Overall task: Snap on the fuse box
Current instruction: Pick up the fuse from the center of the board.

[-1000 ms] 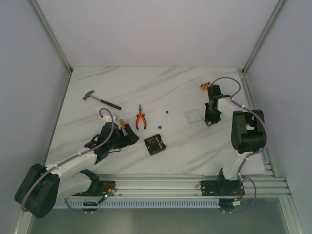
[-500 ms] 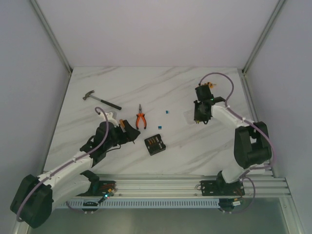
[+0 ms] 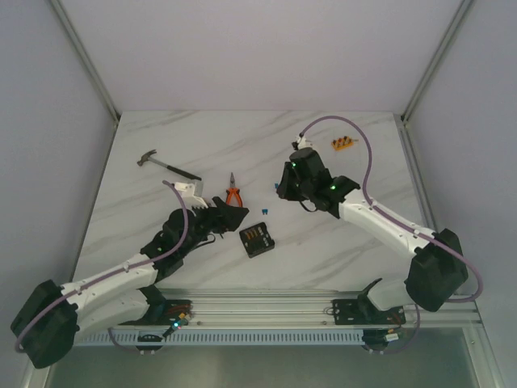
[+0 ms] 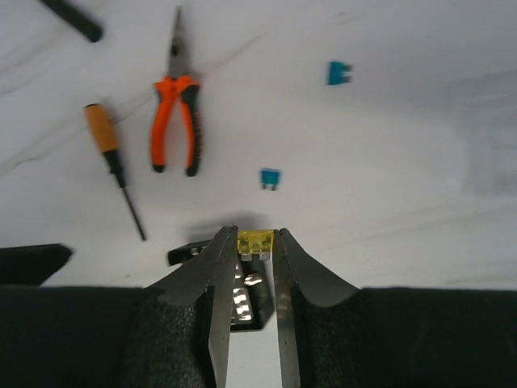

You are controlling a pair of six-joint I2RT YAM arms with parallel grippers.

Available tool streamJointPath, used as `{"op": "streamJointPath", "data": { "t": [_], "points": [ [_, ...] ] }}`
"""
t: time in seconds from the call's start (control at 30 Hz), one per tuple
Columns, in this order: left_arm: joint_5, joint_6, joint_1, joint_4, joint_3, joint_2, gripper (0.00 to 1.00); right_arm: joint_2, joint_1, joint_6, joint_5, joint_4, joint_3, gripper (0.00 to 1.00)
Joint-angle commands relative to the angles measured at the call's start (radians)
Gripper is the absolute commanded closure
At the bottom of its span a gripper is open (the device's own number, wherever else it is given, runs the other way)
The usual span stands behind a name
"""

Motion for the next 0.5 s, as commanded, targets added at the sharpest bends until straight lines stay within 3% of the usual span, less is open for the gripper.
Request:
{"op": "streamJointPath", "data": {
  "t": [0.0,0.47],
  "points": [
    [-0.109,0.076,-0.061,0.159,0.029,0.058,0.23,-0.031,0.071,0.081,0.028,0.087,-0.027,0.79],
    [-0.167,0.249,-0.170,0.306,0.078,0.219,0.47,-0.030,0.216,0.147,0.067,0.179,-0.053,0.78]
  ]
}}
